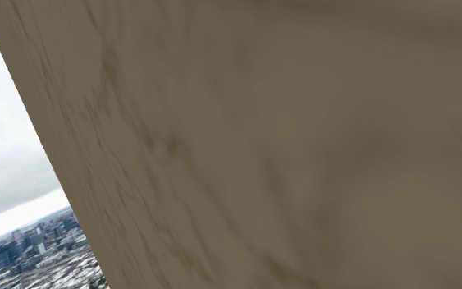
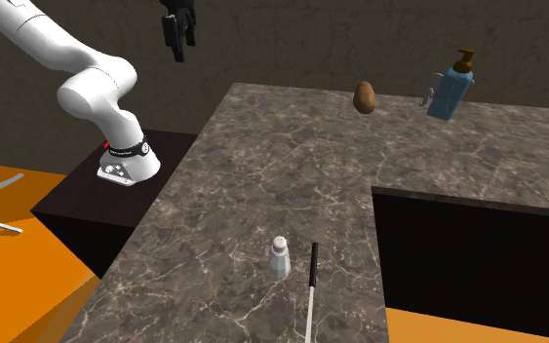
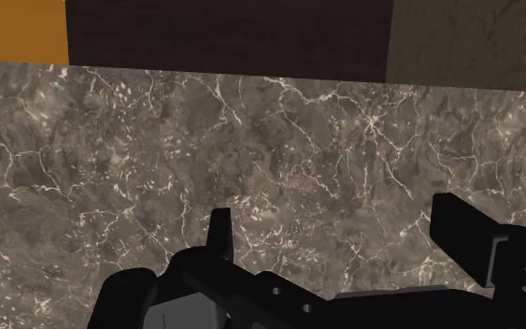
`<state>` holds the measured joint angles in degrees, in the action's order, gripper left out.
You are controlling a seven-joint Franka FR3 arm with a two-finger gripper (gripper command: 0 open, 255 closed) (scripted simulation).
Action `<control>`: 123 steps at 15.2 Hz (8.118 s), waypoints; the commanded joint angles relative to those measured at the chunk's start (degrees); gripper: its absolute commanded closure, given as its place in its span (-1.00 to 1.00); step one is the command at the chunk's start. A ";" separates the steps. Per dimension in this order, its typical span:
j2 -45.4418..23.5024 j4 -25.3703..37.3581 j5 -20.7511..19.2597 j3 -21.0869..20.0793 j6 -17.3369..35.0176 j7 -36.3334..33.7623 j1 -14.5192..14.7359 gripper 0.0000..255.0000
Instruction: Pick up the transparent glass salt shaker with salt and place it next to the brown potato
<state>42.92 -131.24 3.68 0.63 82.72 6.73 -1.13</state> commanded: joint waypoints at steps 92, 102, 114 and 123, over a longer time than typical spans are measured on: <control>-76.07 68.21 15.25 21.41 8.13 42.75 -17.83 1.00; -76.32 75.15 15.31 21.21 1.81 40.69 -18.16 1.00; -59.00 49.31 9.41 19.00 13.06 27.76 -2.30 1.00; -53.30 41.70 7.00 14.88 17.11 16.16 5.92 1.00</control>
<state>-11.14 -88.62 10.98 16.01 99.40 24.36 3.85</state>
